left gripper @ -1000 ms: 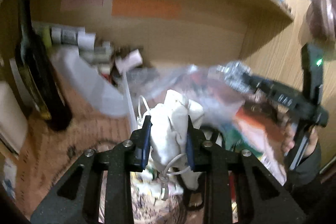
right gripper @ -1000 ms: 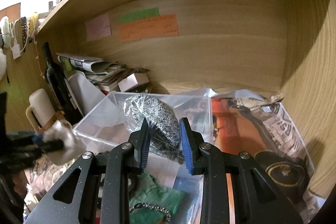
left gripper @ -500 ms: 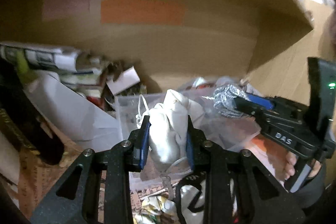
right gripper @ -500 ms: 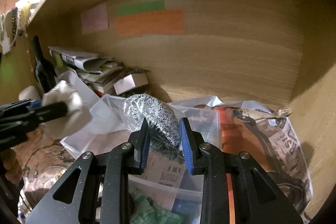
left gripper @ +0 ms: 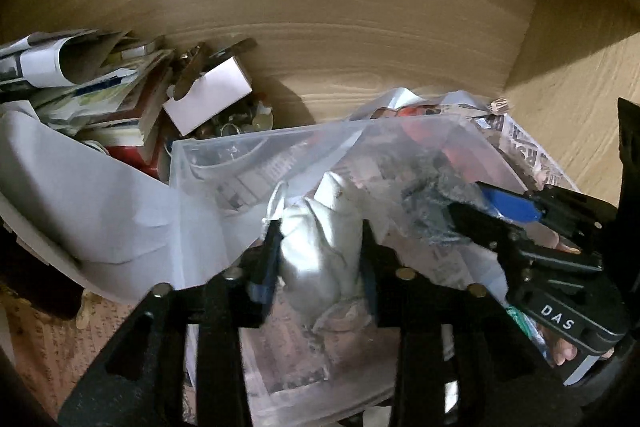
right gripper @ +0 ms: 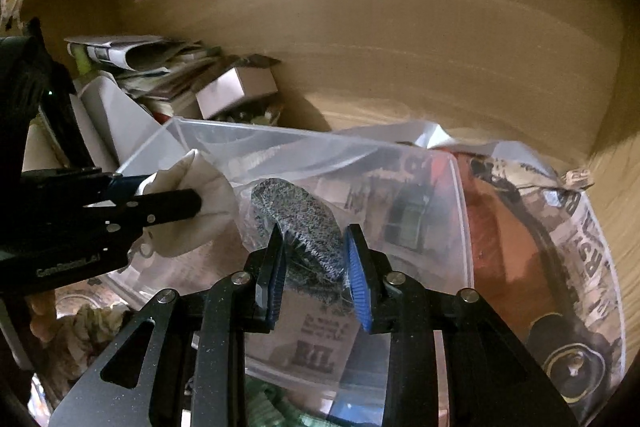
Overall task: Organize soft objects
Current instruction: 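Carry both items into the clear plastic box and open both tools, then grasp the black-strapped white bag with the left tool while the right tool grasps the green-yellow sponge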
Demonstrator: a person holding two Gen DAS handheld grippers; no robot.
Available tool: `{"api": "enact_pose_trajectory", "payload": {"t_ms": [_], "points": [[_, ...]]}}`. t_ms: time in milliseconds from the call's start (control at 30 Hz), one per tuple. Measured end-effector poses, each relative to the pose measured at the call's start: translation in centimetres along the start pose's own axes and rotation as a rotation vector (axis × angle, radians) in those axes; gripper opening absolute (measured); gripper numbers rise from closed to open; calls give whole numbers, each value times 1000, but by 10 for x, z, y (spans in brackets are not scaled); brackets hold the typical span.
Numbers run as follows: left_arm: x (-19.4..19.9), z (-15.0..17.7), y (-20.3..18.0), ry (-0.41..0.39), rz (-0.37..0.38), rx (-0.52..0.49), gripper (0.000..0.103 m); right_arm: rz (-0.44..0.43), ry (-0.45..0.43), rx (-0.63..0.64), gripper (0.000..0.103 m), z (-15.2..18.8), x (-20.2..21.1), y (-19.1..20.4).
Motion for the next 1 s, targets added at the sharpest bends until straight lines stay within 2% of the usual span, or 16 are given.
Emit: {"api": "enact_pose_trajectory", "payload": {"t_ms": [67,100,233,433,500,567,767,1000], "points": [[4,-1,0,-17,2,7,59,-7,7,-5,32,1,-1,0],[5,-1,1,-28,0,10,62,-8,8,-4,36,1,-1,0],[21,-5,2,-61,9,25,67,11,-34,10,59,-3,9,2],[68,-9,-2,-175,-12,5,87,24,-141,11,75,-16,47,3],[87,-8,-4,-217,-15,-4,97,24,-179,10,80,-18,63,4],[103,-6,-7,-252,-16,-12,101,24,-211,9,83,-19,78,6],[132,14,-18,-287,-9,-45,103,19,-253,9,85,-8,112,12],[132,52,-31,-228,-7,-80,103,10,-241,-19,89,24,129,20]]}}
Point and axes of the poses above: each gripper's, at about its wrist camera, not at the fingertips, and x roughly against the way its jaws point, y to its left, z to its underside, the point moved 4 cm from there along -x, roughly the way its jaws point, and after that the axes turned 6 degrees about -y, right-handed, at the moved point
